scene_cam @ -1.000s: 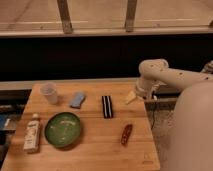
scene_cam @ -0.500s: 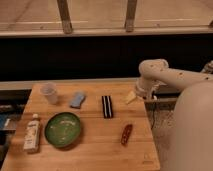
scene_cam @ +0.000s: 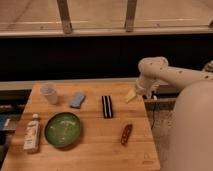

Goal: Place the eraser in the ceramic cup

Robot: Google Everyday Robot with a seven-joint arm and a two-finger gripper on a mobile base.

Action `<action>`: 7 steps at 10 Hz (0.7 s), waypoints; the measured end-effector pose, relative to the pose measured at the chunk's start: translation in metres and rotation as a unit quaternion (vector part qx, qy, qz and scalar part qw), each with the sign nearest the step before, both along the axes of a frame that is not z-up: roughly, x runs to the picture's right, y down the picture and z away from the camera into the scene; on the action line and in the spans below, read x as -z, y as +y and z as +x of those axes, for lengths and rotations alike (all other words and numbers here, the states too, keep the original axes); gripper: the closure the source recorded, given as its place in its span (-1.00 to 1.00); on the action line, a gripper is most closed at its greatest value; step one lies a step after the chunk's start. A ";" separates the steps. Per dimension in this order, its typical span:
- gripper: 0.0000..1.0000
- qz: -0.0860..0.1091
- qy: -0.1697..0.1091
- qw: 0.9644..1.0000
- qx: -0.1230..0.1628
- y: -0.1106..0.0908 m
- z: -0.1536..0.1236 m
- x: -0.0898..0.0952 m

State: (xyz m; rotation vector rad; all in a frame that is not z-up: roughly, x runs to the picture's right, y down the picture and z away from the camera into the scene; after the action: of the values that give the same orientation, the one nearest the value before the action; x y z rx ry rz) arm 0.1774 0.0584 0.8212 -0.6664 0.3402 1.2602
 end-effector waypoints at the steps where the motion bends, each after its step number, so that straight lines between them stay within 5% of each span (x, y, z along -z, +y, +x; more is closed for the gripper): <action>1: -0.60 0.000 -0.003 1.000 0.003 -0.003 -0.004 0.003; 2: -0.60 -0.013 -0.013 0.999 0.027 -0.006 -0.021 0.010; 7: -0.60 -0.049 -0.041 0.995 0.073 0.015 -0.075 -0.019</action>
State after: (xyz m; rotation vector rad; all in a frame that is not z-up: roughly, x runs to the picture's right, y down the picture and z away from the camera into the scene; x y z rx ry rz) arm 0.1029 0.0735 0.8406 -0.7617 0.3788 1.0786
